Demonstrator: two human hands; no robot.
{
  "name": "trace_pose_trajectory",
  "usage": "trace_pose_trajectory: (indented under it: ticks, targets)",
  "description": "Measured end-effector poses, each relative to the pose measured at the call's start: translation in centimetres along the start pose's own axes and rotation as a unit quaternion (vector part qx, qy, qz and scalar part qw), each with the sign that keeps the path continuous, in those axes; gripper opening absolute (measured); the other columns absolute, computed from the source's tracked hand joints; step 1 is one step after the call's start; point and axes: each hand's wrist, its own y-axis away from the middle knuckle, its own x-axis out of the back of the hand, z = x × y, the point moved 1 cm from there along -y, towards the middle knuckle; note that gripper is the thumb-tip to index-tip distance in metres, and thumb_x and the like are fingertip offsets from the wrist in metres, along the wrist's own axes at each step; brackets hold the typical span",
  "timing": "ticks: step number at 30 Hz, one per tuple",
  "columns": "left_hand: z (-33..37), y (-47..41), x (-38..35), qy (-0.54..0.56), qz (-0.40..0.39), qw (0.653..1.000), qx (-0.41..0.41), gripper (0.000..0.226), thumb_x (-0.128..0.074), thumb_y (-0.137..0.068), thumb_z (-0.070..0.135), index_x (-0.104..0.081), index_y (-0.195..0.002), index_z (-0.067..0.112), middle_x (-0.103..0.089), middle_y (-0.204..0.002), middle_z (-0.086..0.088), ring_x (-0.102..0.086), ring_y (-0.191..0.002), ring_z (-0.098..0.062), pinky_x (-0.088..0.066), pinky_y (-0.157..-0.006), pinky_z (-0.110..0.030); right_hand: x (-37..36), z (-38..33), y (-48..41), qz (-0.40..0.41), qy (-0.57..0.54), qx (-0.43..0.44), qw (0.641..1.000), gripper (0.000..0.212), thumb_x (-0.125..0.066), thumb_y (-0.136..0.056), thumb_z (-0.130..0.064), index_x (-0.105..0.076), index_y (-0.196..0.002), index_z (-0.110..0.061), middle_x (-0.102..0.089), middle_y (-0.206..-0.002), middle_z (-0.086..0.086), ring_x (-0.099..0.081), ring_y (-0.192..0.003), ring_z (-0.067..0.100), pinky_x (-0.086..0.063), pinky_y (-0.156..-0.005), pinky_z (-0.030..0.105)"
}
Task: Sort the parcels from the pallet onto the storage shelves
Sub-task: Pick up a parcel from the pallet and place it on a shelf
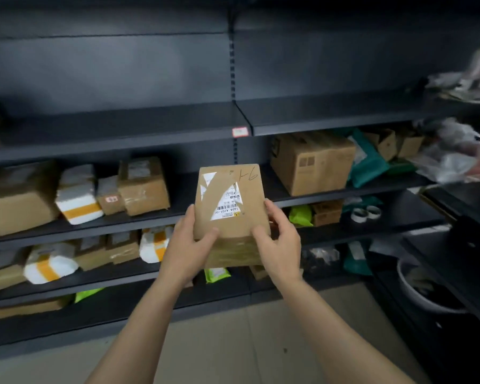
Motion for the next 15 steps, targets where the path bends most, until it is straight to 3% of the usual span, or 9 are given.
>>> trace_pose_trajectory:
  ticks: [3,7,11,15]
  targets:
    - [0.1,-2.8,5.2,-0.004,0.034,0.999,-0.031,0.066,-0.058,-0.094,0.029,-0.024,-0.15,0.027,-0.038,-0.123,0.017,-0.042,-0.11,-0.005,-0.038,-0.084,-0.022,-4.9,-3.1,-1.8,-0.034,0.008,0.06,0.998,0.06,-0.061,-0.081,-0.042,-0.049,-0.139,-0.037,-0.061,-0.117,-0.013,-0.053,-0.109,0.007,-0.051,-0.092,0.035]
    - [-0.2,-5.9,11.5,0.012,0.09,0.995,-0.032,0.062,-0.06,-0.091,0.032,-0.028,-0.144,0.026,-0.046,-0.125,0.008,-0.052,-0.106,-0.011,-0.045,-0.081,-0.028,-10.7,-6.8,-3.8,-0.086,0.026,0.121,0.989,0.067,-0.061,-0.082,-0.048,-0.042,-0.144,-0.031,-0.056,-0.115,-0.014,-0.047,-0.108,0.005,-0.043,-0.087,0.024]
    - [-0.7,-9.2,17.0,0.016,0.13,0.991,-0.027,0.059,-0.06,-0.091,0.037,-0.032,-0.141,0.028,-0.051,-0.124,0.006,-0.056,-0.101,-0.007,-0.049,-0.083,-0.032,-16.1,-10.2,-6.3,-0.118,0.018,0.171,0.978,0.079,-0.055,-0.074,-0.063,-0.043,-0.144,-0.03,-0.058,-0.121,-0.014,-0.048,-0.113,0.008,-0.045,-0.094,0.029]
    - [-1.1,-12.9,21.4,-0.006,0.166,0.986,-0.018,0.065,-0.06,-0.09,0.042,-0.031,-0.146,0.026,-0.049,-0.125,0.008,-0.053,-0.101,-0.008,-0.043,-0.075,-0.022,-21.5,-12.7,-10.0,-0.151,-0.01,0.193,0.969,0.078,-0.055,-0.073,-0.067,-0.046,-0.142,-0.032,-0.061,-0.12,-0.016,-0.052,-0.116,0.01,-0.049,-0.097,0.04]
